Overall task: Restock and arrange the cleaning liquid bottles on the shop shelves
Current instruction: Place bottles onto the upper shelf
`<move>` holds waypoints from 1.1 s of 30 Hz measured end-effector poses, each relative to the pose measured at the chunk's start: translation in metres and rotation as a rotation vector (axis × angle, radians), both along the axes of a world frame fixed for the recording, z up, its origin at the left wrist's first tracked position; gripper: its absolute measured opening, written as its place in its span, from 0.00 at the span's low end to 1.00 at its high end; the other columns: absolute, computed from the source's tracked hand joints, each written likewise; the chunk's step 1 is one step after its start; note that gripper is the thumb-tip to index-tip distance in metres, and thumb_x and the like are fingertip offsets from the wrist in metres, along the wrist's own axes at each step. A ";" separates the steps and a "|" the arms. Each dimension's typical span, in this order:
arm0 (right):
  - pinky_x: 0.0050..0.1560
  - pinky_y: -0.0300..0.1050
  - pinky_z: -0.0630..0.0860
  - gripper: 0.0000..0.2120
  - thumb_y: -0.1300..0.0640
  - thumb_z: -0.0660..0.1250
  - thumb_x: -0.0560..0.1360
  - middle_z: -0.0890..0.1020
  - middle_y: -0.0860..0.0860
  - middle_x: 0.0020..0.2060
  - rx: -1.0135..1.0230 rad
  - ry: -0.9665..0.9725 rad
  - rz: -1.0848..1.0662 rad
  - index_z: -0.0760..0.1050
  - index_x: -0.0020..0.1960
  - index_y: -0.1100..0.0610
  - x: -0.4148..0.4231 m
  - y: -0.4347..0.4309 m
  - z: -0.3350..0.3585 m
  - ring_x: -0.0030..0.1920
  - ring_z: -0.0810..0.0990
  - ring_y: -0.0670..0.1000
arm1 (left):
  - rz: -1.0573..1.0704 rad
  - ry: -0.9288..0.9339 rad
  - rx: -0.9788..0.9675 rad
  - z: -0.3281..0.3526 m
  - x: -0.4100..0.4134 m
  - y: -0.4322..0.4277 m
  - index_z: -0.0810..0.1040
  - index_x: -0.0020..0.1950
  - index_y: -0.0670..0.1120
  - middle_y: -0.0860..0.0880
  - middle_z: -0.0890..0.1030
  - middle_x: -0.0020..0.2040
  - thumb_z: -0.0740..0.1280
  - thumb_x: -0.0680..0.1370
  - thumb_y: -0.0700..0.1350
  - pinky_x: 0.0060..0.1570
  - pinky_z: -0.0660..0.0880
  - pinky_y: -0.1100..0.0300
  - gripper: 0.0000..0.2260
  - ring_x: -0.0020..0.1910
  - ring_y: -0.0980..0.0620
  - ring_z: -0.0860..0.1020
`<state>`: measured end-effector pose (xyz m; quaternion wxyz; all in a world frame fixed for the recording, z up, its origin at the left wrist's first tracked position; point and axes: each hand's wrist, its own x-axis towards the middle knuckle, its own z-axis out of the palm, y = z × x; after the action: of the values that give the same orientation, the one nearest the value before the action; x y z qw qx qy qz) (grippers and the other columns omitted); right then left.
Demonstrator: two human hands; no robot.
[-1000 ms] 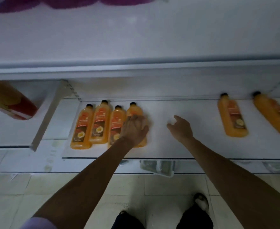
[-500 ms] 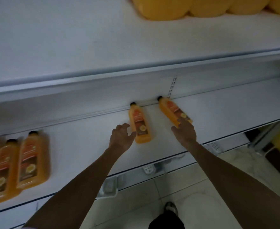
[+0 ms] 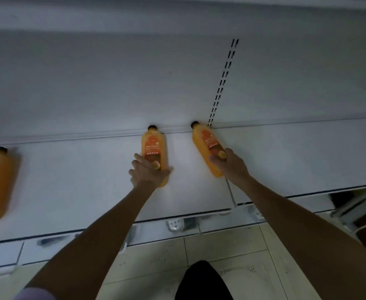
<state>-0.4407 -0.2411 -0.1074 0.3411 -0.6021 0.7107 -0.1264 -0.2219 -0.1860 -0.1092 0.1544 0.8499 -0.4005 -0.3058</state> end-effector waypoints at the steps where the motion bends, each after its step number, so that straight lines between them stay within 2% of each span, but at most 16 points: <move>1: 0.59 0.54 0.74 0.37 0.38 0.66 0.72 0.73 0.60 0.64 0.029 0.015 0.013 0.60 0.71 0.59 0.001 -0.003 0.000 0.62 0.74 0.61 | 0.008 -0.019 0.039 -0.001 0.001 0.003 0.52 0.74 0.40 0.39 0.64 0.68 0.72 0.65 0.65 0.64 0.66 0.47 0.50 0.67 0.39 0.66; 3: 0.64 0.55 0.71 0.48 0.38 0.70 0.69 0.67 0.60 0.70 0.108 0.032 0.035 0.50 0.76 0.58 0.004 -0.007 0.003 0.67 0.70 0.62 | 0.023 0.005 0.065 0.000 0.002 0.013 0.59 0.70 0.40 0.40 0.68 0.66 0.72 0.64 0.66 0.63 0.69 0.49 0.47 0.65 0.40 0.69; 5: 0.64 0.53 0.70 0.53 0.40 0.73 0.67 0.65 0.59 0.71 0.219 0.015 0.076 0.44 0.77 0.57 0.012 -0.003 0.008 0.68 0.69 0.61 | 0.059 0.083 0.049 0.003 0.006 0.027 0.63 0.68 0.40 0.41 0.72 0.64 0.73 0.64 0.65 0.61 0.72 0.49 0.43 0.63 0.41 0.72; 8: 0.61 0.53 0.72 0.48 0.41 0.74 0.66 0.69 0.57 0.67 0.242 -0.051 0.052 0.52 0.75 0.55 0.030 0.016 0.007 0.63 0.72 0.60 | 0.070 0.112 0.022 0.010 0.019 0.051 0.66 0.64 0.41 0.42 0.74 0.61 0.74 0.65 0.62 0.57 0.74 0.51 0.38 0.59 0.42 0.75; 10: 0.55 0.49 0.73 0.41 0.42 0.74 0.66 0.73 0.56 0.62 0.189 -0.058 0.049 0.59 0.71 0.55 0.048 0.029 0.011 0.58 0.75 0.59 | 0.071 0.113 0.009 0.015 0.035 0.068 0.68 0.63 0.42 0.43 0.76 0.59 0.75 0.64 0.61 0.56 0.74 0.52 0.36 0.57 0.43 0.76; 12: 0.48 0.45 0.71 0.36 0.45 0.74 0.67 0.76 0.55 0.58 0.134 -0.062 0.101 0.64 0.68 0.55 0.072 0.041 0.018 0.52 0.76 0.57 | 0.093 0.105 -0.024 0.020 0.057 0.087 0.69 0.62 0.43 0.43 0.76 0.58 0.76 0.63 0.57 0.55 0.75 0.53 0.34 0.56 0.44 0.76; 15: 0.45 0.43 0.70 0.31 0.48 0.76 0.65 0.78 0.54 0.54 0.062 -0.117 0.206 0.68 0.63 0.55 0.124 0.060 0.028 0.47 0.76 0.53 | 0.155 0.099 -0.091 0.033 0.102 0.118 0.70 0.62 0.43 0.44 0.77 0.57 0.77 0.63 0.53 0.52 0.74 0.55 0.33 0.54 0.45 0.77; 18: 0.45 0.43 0.71 0.31 0.48 0.77 0.64 0.77 0.53 0.54 0.041 -0.184 0.277 0.68 0.63 0.54 0.194 0.087 0.039 0.47 0.77 0.52 | 0.219 0.085 -0.124 0.050 0.161 0.155 0.70 0.62 0.44 0.45 0.77 0.57 0.77 0.63 0.53 0.52 0.73 0.55 0.33 0.53 0.46 0.77; 22: 0.51 0.51 0.77 0.39 0.38 0.74 0.56 0.77 0.52 0.53 0.025 -0.233 0.342 0.68 0.63 0.51 0.307 0.132 0.050 0.50 0.78 0.53 | 0.331 0.046 -0.170 0.068 0.258 0.213 0.71 0.62 0.44 0.45 0.78 0.56 0.78 0.61 0.52 0.54 0.76 0.52 0.34 0.53 0.45 0.77; 24: 0.51 0.52 0.78 0.40 0.34 0.71 0.51 0.78 0.51 0.51 0.014 -0.267 0.367 0.70 0.59 0.50 0.366 0.158 0.054 0.48 0.79 0.53 | 0.375 0.034 -0.170 0.074 0.312 0.244 0.71 0.62 0.44 0.44 0.79 0.56 0.78 0.60 0.53 0.54 0.76 0.49 0.35 0.53 0.44 0.77; 26: 0.49 0.50 0.78 0.39 0.33 0.69 0.50 0.79 0.50 0.50 0.007 -0.284 0.401 0.71 0.58 0.49 0.422 0.183 0.054 0.47 0.80 0.52 | 0.398 0.005 -0.159 0.078 0.363 0.272 0.70 0.63 0.45 0.44 0.78 0.57 0.78 0.59 0.56 0.55 0.77 0.48 0.37 0.54 0.44 0.77; 29: 0.50 0.48 0.77 0.40 0.34 0.72 0.54 0.79 0.49 0.52 -0.017 -0.293 0.450 0.70 0.63 0.48 0.496 0.213 0.052 0.50 0.79 0.52 | 0.421 -0.055 -0.197 0.086 0.430 0.301 0.65 0.68 0.45 0.44 0.77 0.60 0.77 0.61 0.56 0.55 0.75 0.50 0.40 0.56 0.43 0.77; 31: 0.53 0.48 0.75 0.38 0.39 0.75 0.60 0.78 0.50 0.55 -0.040 -0.297 0.439 0.68 0.66 0.48 0.534 0.226 0.048 0.54 0.78 0.54 | 0.424 -0.065 -0.227 0.088 0.467 0.310 0.62 0.69 0.44 0.43 0.76 0.61 0.77 0.65 0.51 0.52 0.74 0.53 0.39 0.57 0.42 0.76; 33: 0.54 0.46 0.72 0.35 0.45 0.74 0.65 0.77 0.51 0.58 -0.067 -0.334 0.384 0.66 0.69 0.49 0.561 0.230 0.042 0.57 0.76 0.54 | 0.384 -0.095 -0.255 0.085 0.495 0.311 0.63 0.68 0.44 0.43 0.76 0.60 0.77 0.65 0.50 0.48 0.72 0.56 0.37 0.55 0.43 0.77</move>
<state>0.1202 -0.0112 -0.0650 0.4513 -0.7079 0.5125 -0.1805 0.2736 0.1253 -0.0239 0.2967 0.8976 -0.2738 -0.1772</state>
